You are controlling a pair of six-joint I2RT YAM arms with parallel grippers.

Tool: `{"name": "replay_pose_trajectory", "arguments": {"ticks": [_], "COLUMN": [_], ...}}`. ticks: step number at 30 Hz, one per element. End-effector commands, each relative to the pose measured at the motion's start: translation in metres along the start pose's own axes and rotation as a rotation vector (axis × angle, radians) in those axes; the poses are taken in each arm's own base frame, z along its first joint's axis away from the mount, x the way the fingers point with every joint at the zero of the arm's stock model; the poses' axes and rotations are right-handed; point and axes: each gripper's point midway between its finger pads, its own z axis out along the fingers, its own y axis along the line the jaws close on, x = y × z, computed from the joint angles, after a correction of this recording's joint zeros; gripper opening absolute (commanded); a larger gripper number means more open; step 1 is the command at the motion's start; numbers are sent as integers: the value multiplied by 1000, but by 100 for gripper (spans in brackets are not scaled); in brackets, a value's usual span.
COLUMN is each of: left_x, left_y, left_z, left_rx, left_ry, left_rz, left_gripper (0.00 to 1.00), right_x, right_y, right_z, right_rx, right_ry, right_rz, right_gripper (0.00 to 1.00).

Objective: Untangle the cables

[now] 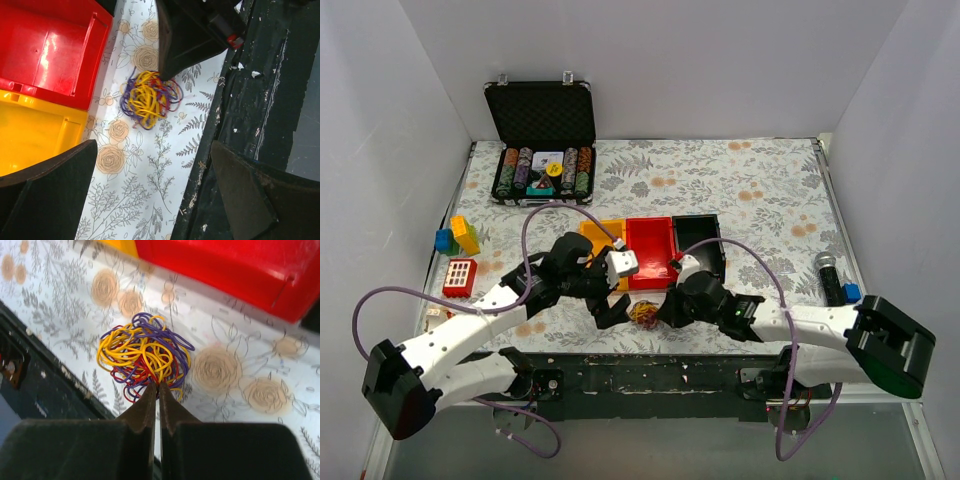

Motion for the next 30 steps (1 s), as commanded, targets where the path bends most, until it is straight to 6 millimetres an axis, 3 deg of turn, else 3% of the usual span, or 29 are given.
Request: {"name": "replay_pose_trajectory", "arguments": {"ticks": [1,6,12,20,27,30], "left_x": [-13,-7,1,-2,5,10], "left_y": [1,-8,-32,-28,-40,-51], "left_z": [11,29,51,67,70,68], "left_rx": [0,53,144,130,205,269], "left_ry": [-75,-58,-23,-24,-25,-14], "left_rz": [57,66,82,84,90,85], "left_gripper": [98,98,98,98,86,73], "right_x": [13,30,26,19,6,-1], "right_y": [12,11,7,22,43,52], "right_z": [-19,-36,-37,-39,-50,-53], "right_rx": [-116,-155,-135,-180,-248,-273], "right_ry": [8,37,16,-12,-57,-75], "right_rz": [-26,-35,-26,-55,-93,-102], "right_gripper": [2,1,1,1,1,1]}}
